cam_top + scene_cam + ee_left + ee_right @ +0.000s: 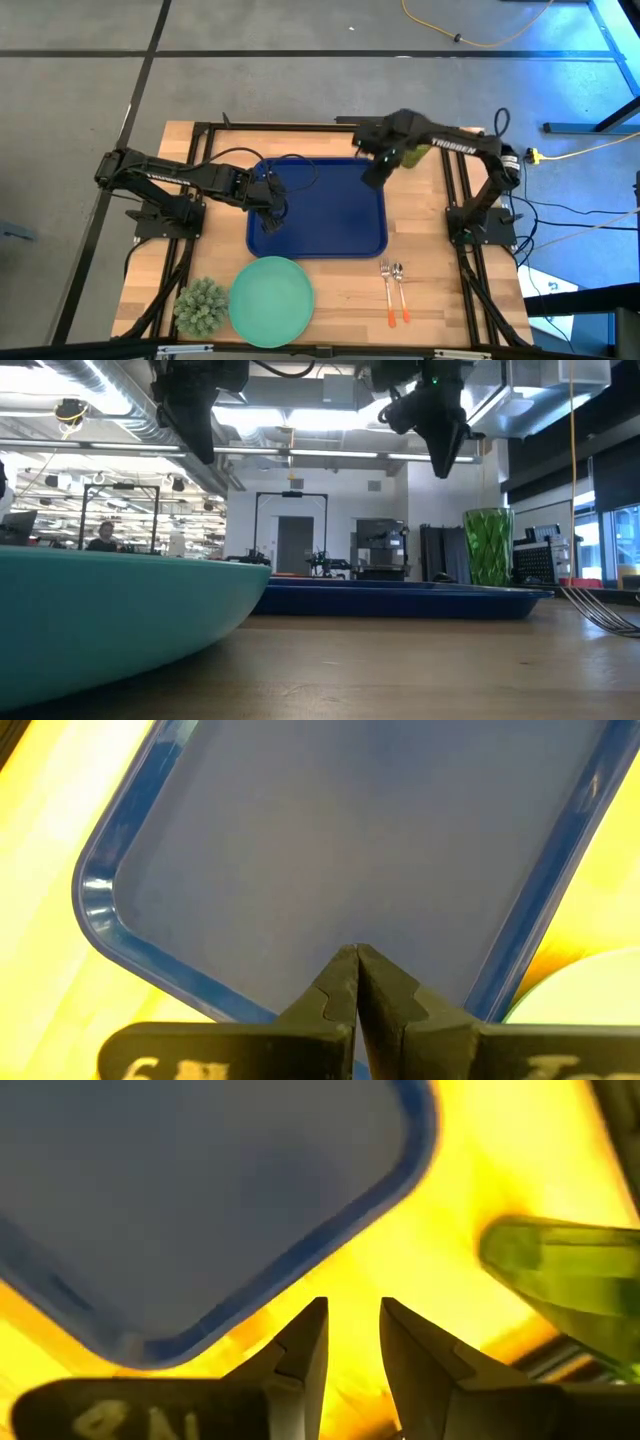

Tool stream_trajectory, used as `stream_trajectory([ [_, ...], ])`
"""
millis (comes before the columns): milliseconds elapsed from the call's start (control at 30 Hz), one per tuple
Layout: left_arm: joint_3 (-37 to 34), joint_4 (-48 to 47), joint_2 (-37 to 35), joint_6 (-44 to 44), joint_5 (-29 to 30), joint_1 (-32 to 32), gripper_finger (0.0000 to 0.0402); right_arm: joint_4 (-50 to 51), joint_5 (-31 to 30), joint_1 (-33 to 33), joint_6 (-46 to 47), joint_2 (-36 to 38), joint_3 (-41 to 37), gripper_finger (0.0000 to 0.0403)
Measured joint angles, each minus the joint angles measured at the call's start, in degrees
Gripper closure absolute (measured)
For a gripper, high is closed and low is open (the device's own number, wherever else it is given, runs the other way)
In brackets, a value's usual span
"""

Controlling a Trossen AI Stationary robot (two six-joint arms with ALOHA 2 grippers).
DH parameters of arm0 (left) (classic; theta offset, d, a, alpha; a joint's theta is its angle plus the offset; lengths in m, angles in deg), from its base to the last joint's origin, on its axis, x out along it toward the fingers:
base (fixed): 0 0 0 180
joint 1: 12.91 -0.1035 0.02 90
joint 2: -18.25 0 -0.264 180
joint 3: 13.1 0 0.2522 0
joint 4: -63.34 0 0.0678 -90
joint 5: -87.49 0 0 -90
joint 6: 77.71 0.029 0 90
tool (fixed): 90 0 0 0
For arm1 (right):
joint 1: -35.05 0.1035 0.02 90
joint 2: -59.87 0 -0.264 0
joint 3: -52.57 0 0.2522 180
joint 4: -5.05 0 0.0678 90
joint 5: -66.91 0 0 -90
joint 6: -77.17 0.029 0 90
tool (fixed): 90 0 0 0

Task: Pick and place plate/cup/fork/spoon on tray
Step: Put the red cup on the top right of the blue serving tray

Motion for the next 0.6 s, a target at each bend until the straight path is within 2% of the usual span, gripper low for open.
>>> stream_trajectory([
  [167,0.0,0.09,0.0,-0.2,0.0,-0.02,0.0401,3.04,-1.33,-7.6,0.09,0.0,1.18,0.0307],
  [333,0.0,0.6,0.0,-1.94,-0.09,-0.79,0.0401,4.32,-5.69,-13.91,-0.2,0.0,0.98,0.0307],
  [600,0.0,0.74,0.0,-3.67,-0.2,-3.4,0.0401,4.22,-4.96,-21.13,-1.51,0.0,0.96,0.0307],
])
